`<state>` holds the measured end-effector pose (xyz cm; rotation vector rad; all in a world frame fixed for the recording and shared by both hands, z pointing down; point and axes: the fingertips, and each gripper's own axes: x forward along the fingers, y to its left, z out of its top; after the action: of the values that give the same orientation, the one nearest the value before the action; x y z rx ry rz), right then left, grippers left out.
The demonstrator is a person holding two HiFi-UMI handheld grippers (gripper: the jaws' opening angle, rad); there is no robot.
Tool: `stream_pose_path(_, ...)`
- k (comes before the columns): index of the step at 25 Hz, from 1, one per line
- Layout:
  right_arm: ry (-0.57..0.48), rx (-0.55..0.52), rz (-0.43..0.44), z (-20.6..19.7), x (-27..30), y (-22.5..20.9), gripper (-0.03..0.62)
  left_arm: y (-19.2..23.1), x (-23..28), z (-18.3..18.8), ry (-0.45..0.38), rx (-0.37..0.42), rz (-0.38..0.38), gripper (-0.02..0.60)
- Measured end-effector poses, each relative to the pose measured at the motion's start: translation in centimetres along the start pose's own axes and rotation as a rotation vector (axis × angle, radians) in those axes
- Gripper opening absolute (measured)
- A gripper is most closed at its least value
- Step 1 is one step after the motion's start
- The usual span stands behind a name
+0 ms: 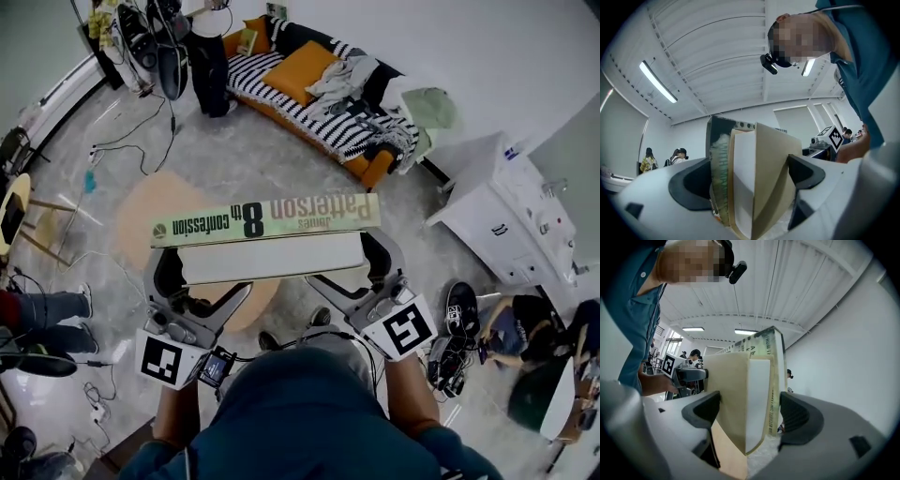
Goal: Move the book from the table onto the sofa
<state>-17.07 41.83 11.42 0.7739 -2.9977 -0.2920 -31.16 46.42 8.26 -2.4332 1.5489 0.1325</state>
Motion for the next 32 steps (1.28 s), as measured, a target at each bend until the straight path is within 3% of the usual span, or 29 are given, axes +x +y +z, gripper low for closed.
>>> stream_pose_path(6, 0.016, 0.005, -0.073, -0.4, -1.7, -0.7, 0.419, -1.2, 1.3, -1.0, -0.007, -0.03, -0.071, 0.492)
stream_pose_path(12, 0.019, 0.014, -0.101, -2.3, -8.8, -10.7, 0.419, -8.4, 11.4, -1.3, 0.007, -0.039, -0.103, 0.494)
stream_pose_path(20, 0.022, 0.055, -0.113, -3.9, -14.2, -20.1, 0.419, -14.5, 21.0, -2.7, 0.023, -0.056, -0.116, 0.494)
stream_pose_path(25, 0.01, 0.058, -0.134, -4.3, -16.2, -24.3, 0.417, -16.8, 25.4, -2.8, 0.023, -0.063, -0.14, 0.494)
stream_pose_path(32, 0.029, 0.078, -0.184, -5.8, -17.8, -28.3, 0.417, -18.4, 29.5, -5.2, 0.092, -0.103, -0.192, 0.494)
